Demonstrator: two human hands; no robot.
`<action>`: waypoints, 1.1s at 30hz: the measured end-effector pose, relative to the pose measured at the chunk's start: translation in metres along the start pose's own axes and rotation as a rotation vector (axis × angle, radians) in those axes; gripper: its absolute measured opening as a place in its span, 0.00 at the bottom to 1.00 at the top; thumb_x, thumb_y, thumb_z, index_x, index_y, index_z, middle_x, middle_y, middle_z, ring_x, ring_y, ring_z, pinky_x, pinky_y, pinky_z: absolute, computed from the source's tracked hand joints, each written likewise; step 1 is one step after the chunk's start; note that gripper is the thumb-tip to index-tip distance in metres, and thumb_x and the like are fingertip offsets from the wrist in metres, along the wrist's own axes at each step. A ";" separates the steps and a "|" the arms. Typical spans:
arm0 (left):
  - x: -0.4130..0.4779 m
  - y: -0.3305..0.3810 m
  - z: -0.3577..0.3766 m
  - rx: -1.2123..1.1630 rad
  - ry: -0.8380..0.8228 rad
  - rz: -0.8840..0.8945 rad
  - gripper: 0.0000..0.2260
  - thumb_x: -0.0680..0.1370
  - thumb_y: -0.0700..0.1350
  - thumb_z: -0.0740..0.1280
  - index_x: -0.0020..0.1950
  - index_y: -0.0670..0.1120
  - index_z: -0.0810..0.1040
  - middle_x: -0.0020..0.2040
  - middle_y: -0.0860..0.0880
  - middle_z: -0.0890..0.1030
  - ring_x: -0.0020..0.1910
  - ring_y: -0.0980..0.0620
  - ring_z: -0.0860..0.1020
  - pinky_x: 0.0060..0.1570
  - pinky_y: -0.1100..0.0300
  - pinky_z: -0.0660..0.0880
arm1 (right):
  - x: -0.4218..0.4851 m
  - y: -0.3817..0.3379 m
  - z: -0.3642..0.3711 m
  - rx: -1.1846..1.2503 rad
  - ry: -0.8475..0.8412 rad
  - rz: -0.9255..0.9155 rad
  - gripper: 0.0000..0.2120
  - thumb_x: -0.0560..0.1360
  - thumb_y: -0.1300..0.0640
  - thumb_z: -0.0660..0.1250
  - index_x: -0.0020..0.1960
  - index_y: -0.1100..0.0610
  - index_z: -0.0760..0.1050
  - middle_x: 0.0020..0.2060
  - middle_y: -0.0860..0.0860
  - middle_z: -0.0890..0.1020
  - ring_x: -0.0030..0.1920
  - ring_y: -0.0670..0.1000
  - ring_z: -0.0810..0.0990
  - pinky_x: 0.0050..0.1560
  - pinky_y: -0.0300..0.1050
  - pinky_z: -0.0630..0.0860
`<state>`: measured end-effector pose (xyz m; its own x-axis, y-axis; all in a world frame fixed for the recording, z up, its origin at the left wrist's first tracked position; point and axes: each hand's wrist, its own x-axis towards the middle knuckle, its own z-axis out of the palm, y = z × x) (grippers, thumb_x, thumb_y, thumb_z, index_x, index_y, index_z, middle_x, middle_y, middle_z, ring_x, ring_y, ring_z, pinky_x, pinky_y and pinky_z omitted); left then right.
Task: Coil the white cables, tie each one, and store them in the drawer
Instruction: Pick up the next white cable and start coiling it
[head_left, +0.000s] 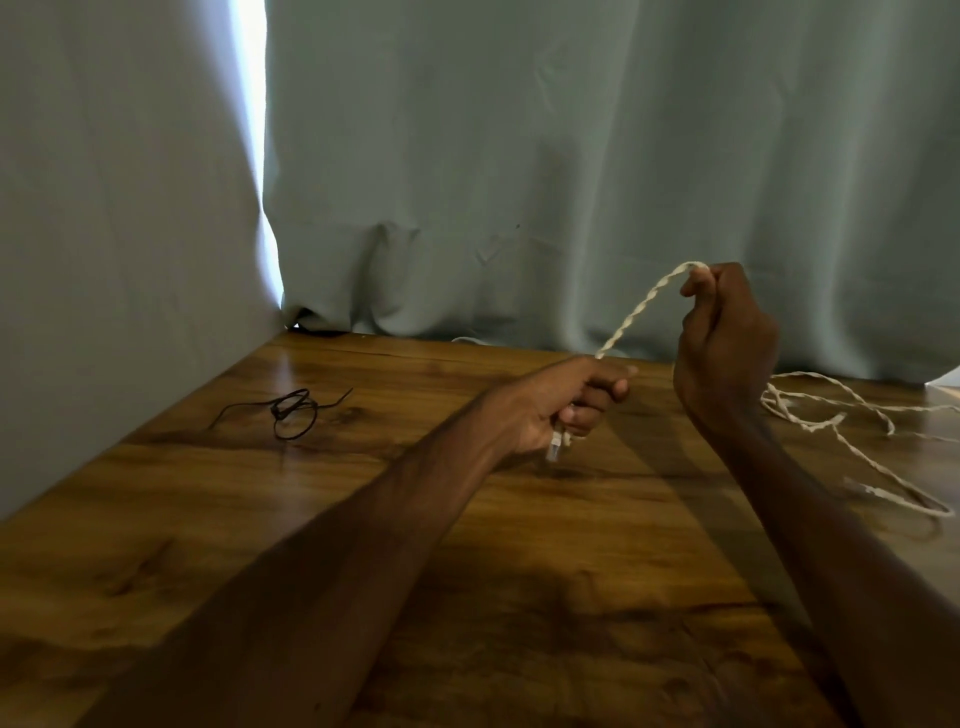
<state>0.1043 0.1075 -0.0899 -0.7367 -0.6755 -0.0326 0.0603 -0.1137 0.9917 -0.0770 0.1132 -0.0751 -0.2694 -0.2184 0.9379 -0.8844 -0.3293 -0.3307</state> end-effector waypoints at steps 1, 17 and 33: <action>-0.001 0.000 0.002 0.006 -0.048 0.004 0.15 0.86 0.47 0.61 0.39 0.47 0.73 0.23 0.58 0.63 0.18 0.60 0.58 0.19 0.68 0.53 | 0.000 0.001 0.000 -0.010 0.001 0.008 0.19 0.87 0.44 0.52 0.53 0.55 0.76 0.32 0.50 0.76 0.28 0.51 0.73 0.30 0.47 0.66; -0.008 0.021 -0.077 -0.279 0.500 0.387 0.10 0.82 0.32 0.59 0.42 0.37 0.75 0.39 0.47 0.85 0.27 0.58 0.76 0.26 0.70 0.71 | -0.054 -0.064 0.026 0.159 -1.252 -0.061 0.20 0.84 0.50 0.61 0.37 0.54 0.81 0.26 0.42 0.80 0.27 0.39 0.77 0.32 0.33 0.69; -0.015 0.006 -0.049 0.826 0.443 0.307 0.30 0.82 0.64 0.60 0.33 0.44 0.83 0.25 0.50 0.77 0.26 0.53 0.74 0.38 0.54 0.72 | -0.006 -0.042 0.001 0.675 -1.107 0.824 0.44 0.76 0.24 0.41 0.60 0.59 0.78 0.27 0.54 0.73 0.23 0.46 0.60 0.23 0.36 0.55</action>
<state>0.1490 0.0812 -0.0898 -0.4387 -0.8216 0.3641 -0.4071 0.5429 0.7345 -0.0371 0.1273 -0.0672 0.0981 -0.9947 0.0320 -0.2222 -0.0533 -0.9735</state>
